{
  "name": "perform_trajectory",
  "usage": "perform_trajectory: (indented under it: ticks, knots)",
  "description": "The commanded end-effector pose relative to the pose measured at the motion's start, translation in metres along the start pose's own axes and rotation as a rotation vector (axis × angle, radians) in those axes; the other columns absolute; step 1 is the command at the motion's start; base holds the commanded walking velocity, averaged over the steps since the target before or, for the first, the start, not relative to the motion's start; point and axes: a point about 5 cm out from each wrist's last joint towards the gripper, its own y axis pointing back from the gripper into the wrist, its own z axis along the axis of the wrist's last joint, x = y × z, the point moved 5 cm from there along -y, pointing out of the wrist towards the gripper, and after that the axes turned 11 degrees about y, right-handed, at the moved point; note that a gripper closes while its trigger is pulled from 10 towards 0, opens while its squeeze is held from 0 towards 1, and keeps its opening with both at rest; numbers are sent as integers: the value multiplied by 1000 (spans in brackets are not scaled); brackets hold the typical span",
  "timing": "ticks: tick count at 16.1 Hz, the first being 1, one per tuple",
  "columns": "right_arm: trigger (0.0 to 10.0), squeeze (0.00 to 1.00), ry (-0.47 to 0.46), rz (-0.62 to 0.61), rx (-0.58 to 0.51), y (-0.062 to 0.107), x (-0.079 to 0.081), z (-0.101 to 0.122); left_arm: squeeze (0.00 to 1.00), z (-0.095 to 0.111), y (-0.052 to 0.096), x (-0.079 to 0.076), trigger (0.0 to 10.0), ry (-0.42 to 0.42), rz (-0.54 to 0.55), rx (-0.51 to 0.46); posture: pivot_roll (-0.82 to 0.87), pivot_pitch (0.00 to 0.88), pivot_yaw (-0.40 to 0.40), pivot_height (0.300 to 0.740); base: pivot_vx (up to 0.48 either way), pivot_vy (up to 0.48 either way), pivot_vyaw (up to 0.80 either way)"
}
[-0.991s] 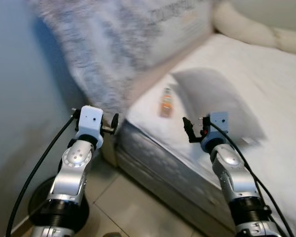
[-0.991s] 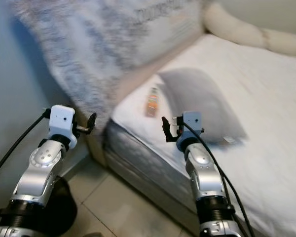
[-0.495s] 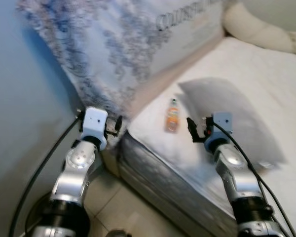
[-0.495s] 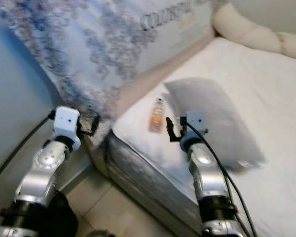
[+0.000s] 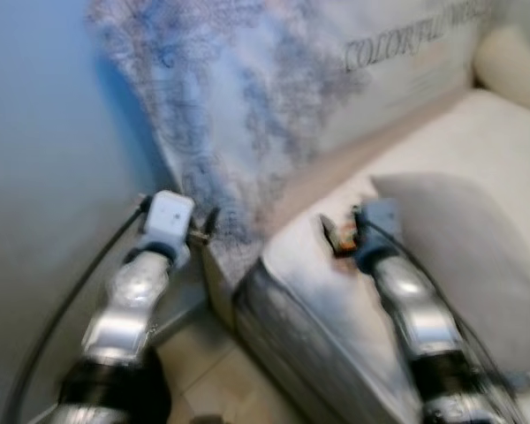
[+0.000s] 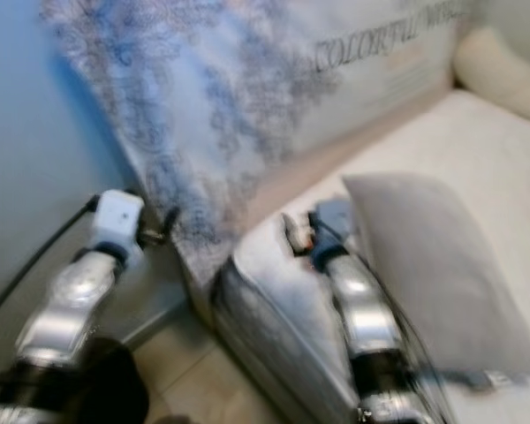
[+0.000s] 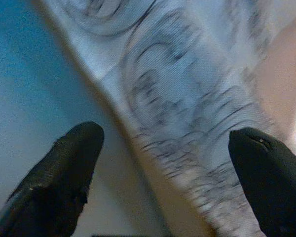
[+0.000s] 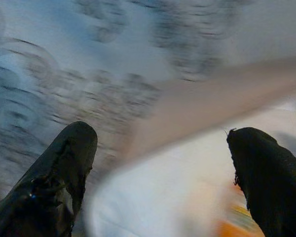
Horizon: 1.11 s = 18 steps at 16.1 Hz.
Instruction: Clean up the room
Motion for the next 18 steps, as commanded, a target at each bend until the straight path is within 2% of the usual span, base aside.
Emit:
perform_trajectory:
  ticks: [1, 6, 10, 11, 13, 16, 17, 18]
  knots:
    - [10000, 0, 3, -28, 29, 5, -16, -6, 0, 8, -2, -19, 10000, -5, -74, -26, 72, 0, 7, 740, 0, 0, 0]
    - [10000, 0, 41, -52, 90, 13, -23, -9, 0, 2, 12, -32, 10000, -20, -139, -12, 74, 0, 0, 740, 0, 0, 0]
    - [10000, 0, 17, -132, 245, -5, -43, -21, 0, -5, 18, -42, 10000, -53, -263, 36, 73, 0, 8, 740, 0, 0, 0]
    - [10000, 1000, -17, -136, 270, -13, -45, -22, 0, -6, 19, -44, 10000, -76, -307, 54, 75, 0, 14, 740, 0, 0, 0]
    - [10000, 1000, -40, -163, 334, -25, -51, -25, 0, -9, 21, -49, 10000, -115, -406, 92, 91, 0, 10, 740, 0, 0, 0]
    - [10000, 1000, -65, -208, 429, -32, -58, -30, 0, -10, 25, -51, 10000, -154, -506, 139, 109, 0, 12, 740, 0, 0, 0]
    - [10000, 702, -84, -207, 452, -33, -56, -34, 0, -11, 26, -51, 10000, -161, -524, 152, 112, 0, 12, 740, 0, 0, 0]
    - [10000, 0, -92, -209, 471, -33, -56, -37, 0, -11, 28, -51, 10000, -164, -534, 160, 115, 0, 12, 740, 0, 0, 0]
